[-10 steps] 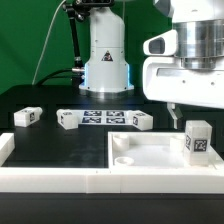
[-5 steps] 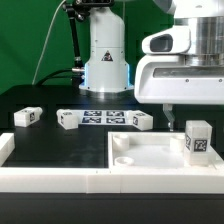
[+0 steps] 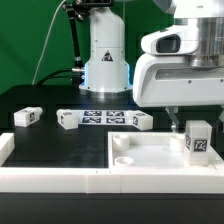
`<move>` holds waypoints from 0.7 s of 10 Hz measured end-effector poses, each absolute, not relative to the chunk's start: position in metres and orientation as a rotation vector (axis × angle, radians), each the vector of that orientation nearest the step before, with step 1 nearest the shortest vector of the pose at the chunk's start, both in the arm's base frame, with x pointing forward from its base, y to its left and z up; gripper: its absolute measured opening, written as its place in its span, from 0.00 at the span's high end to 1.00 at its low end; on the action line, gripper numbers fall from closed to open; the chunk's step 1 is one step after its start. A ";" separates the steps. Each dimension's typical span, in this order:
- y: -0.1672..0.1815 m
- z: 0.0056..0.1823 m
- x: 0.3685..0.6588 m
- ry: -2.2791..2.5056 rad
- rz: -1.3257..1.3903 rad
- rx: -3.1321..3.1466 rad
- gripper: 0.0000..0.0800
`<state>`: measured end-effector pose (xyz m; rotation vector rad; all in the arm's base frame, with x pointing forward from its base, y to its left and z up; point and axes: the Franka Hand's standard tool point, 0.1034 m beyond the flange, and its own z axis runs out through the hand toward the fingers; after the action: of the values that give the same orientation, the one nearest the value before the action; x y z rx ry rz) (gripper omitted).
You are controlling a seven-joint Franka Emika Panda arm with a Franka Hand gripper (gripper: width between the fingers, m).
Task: Assemble one leg
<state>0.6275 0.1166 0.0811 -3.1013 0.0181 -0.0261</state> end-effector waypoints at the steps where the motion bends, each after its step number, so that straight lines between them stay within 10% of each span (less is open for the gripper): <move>1: 0.117 0.081 0.628 0.052 -0.026 -3.101 0.53; 7: 0.115 0.080 0.628 0.934 -0.013 -2.920 0.64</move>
Offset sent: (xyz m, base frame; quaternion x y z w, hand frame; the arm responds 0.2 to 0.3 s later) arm -0.0033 -0.0064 -0.0051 0.0124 0.0018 0.2977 0.9546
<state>0.6278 0.1151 0.0802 -2.9201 0.9343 -0.0129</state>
